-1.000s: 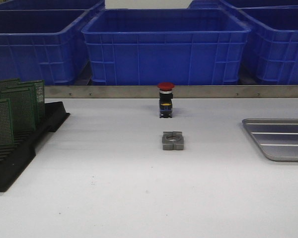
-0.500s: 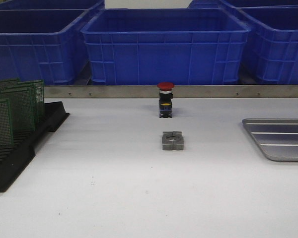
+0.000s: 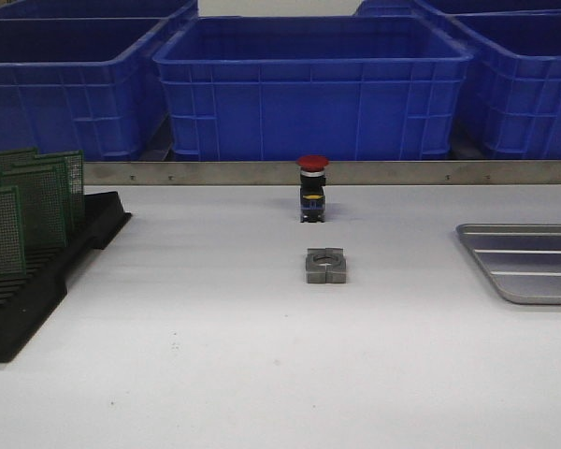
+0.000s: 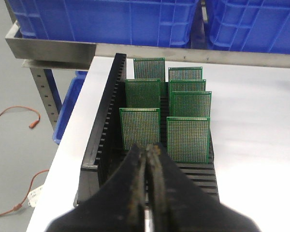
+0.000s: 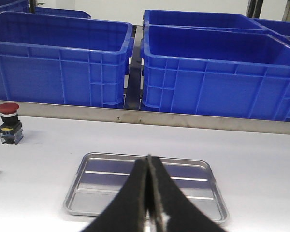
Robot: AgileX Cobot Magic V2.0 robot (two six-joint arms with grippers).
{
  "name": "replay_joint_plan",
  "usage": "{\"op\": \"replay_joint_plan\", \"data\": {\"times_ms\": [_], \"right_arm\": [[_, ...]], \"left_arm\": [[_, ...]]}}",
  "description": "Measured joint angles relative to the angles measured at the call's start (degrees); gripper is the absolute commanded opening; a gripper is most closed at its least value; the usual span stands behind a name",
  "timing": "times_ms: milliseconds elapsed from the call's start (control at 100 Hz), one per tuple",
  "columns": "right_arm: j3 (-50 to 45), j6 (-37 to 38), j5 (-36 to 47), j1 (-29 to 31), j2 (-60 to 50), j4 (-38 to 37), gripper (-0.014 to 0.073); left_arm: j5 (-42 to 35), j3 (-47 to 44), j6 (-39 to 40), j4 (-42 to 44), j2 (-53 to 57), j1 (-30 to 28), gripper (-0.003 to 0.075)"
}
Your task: Place circuit board on tray
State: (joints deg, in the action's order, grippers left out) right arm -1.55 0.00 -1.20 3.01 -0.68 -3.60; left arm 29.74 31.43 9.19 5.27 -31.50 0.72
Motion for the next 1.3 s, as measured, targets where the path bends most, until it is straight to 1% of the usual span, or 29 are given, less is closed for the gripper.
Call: {"op": "replay_joint_plan", "data": {"times_ms": [80,150,200,250,280,340,380,510,650,740,840,950,1010,1110,1300], "right_arm": [[0.00,0.00,0.00,0.00,0.00,0.00,-0.0112],[0.00,0.00,0.00,0.00,0.00,0.00,-0.0112],[0.00,0.00,0.00,0.00,0.00,0.00,-0.0112],[0.00,0.00,0.00,0.00,0.00,0.00,-0.0112],[0.00,0.00,0.00,0.00,0.00,0.00,-0.0112],[0.00,0.00,0.00,0.00,0.00,0.00,-0.0112],[0.00,0.00,0.00,0.00,0.00,0.00,-0.0112],[0.00,0.00,0.00,0.00,0.00,0.00,-0.0112],[0.00,0.00,0.00,0.00,0.00,0.00,-0.0112],[0.00,0.00,0.00,0.00,0.00,0.00,-0.0112],[0.00,0.00,0.00,0.00,0.00,0.00,-0.0112],[0.00,0.00,0.00,0.00,0.00,0.00,-0.0112],[0.00,0.00,0.00,0.00,0.00,0.00,-0.0112],[0.00,0.00,0.00,0.00,0.00,0.00,-0.0112],[0.00,0.00,0.00,0.00,0.00,0.00,-0.0112]], "left_arm": [[0.56,2.47,-2.83,0.00,-5.84,0.00,0.0096],[1.15,4.75,-5.95,-0.88,-11.04,0.00,0.0214],[1.35,6.66,-8.78,-1.76,-14.43,0.00,0.0316],[1.38,8.36,-13.04,-2.91,-17.81,0.00,0.0383],[1.48,9.36,-15.76,-3.81,-20.06,0.00,0.0402],[1.48,11.50,-22.25,-5.27,-23.45,0.00,0.0405],[1.48,12.62,-27.95,-6.35,-25.87,0.00,0.0405],[4.17,17.14,-49.85,-12.02,-32.78,0.00,0.0404],[11.94,23.41,-72.38,-21.04,-40.18,0.00,0.0404],[17.84,28.51,-81.65,-23.62,-44.92,0.00,0.0404],[23.33,34.59,-87.07,-24.25,-50.24,0.00,0.0398],[26.23,40.28,-91.11,-24.05,-55.28,0.00,0.0366],[26.91,42.31,-92.24,-24.05,-58.17,0.00,0.0346],[28.65,45.18,-93.20,-23.92,-62.26,0.00,0.0336],[31.49,47.90,-93.62,-23.79,-67.13,0.00,0.0336]]}}
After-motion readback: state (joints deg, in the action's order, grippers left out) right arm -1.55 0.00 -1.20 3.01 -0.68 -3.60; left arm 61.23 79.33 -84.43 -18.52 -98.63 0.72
